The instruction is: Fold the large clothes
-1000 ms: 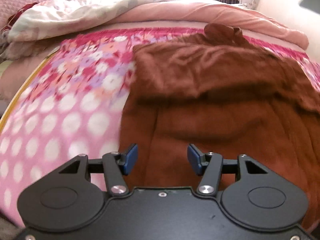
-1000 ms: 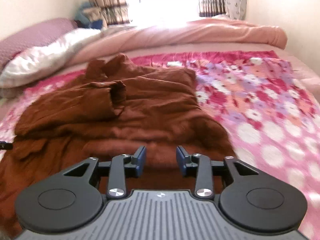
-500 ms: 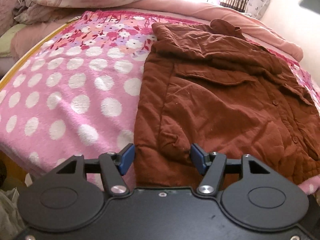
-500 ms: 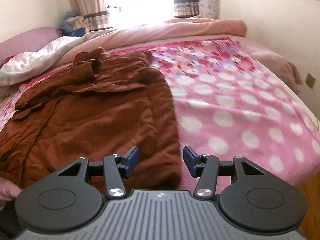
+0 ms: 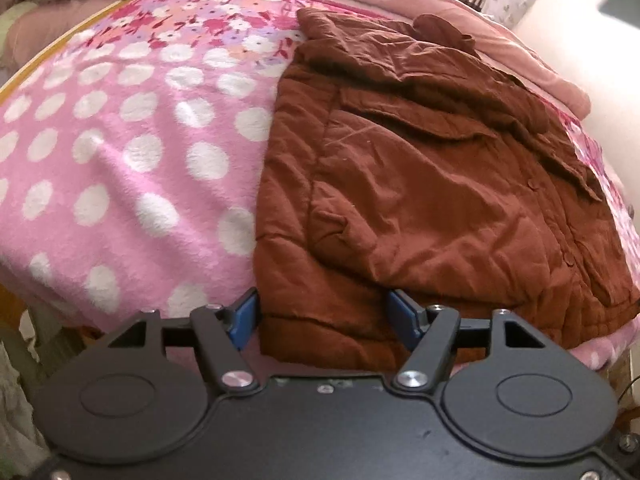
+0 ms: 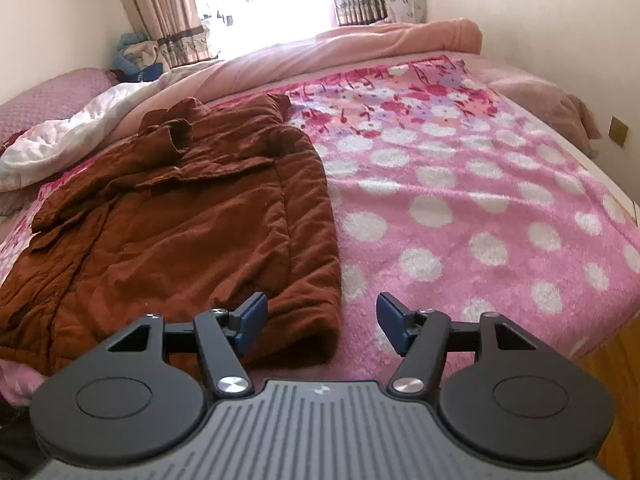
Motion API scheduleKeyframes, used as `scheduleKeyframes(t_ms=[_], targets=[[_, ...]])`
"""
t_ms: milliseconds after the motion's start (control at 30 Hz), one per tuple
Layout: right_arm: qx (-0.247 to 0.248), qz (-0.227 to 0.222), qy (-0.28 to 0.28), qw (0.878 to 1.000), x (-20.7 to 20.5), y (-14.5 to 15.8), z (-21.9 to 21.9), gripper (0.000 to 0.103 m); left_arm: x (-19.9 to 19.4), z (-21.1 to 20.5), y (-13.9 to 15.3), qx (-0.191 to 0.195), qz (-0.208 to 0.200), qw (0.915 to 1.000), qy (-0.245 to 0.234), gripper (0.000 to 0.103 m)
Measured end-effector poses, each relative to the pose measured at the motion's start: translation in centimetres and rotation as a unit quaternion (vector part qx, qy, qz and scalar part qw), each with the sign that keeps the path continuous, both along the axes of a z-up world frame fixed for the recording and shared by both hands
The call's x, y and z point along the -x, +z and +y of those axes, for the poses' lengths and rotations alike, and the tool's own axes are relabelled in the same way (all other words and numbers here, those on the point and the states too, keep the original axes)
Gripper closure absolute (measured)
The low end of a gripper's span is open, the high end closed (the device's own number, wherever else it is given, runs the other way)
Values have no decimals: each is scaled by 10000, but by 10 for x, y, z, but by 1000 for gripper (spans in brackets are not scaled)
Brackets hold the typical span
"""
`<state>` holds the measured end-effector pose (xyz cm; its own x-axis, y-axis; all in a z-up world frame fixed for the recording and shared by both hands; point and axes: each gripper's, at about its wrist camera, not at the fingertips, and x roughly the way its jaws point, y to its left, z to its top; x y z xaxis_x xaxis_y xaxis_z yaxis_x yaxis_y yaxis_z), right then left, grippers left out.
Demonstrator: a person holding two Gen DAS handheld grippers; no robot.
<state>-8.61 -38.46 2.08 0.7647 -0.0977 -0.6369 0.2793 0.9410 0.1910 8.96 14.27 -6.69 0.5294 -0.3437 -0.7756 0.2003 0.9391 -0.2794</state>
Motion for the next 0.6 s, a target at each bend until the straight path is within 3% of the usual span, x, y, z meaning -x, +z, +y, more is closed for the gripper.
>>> scheduleKeyframes(t_ms=[167,267,300,333,367,433,600], targets=[[-361,-73,117,9993,-3,-7,-2,32,-2,-6,-2,236,-97,9991,349,38],[-436,-75,281,9986,-7,-9,3,44,-4,-9,-4,317,-142,9987,367,42],[-342,-28,261,9991,-9,-10,5,55,-4,-10,-4,323,-156,9986,391,43],[-277,15,251,9993,-10,-11,6,67,-2,-10,-4,340,-152,9986,365,63],[-276,19,243,9993,-10,-10,6,70,-3,-10,-4,420,-85,9986,316,83],[-354,-60,263,9990,-7,-8,3,79,-4,-10,-4,592,21,9975,397,86],[-301,-188,315,9989,-4,-1,4,85,0,-14,7,550,-123,9978,363,90]])
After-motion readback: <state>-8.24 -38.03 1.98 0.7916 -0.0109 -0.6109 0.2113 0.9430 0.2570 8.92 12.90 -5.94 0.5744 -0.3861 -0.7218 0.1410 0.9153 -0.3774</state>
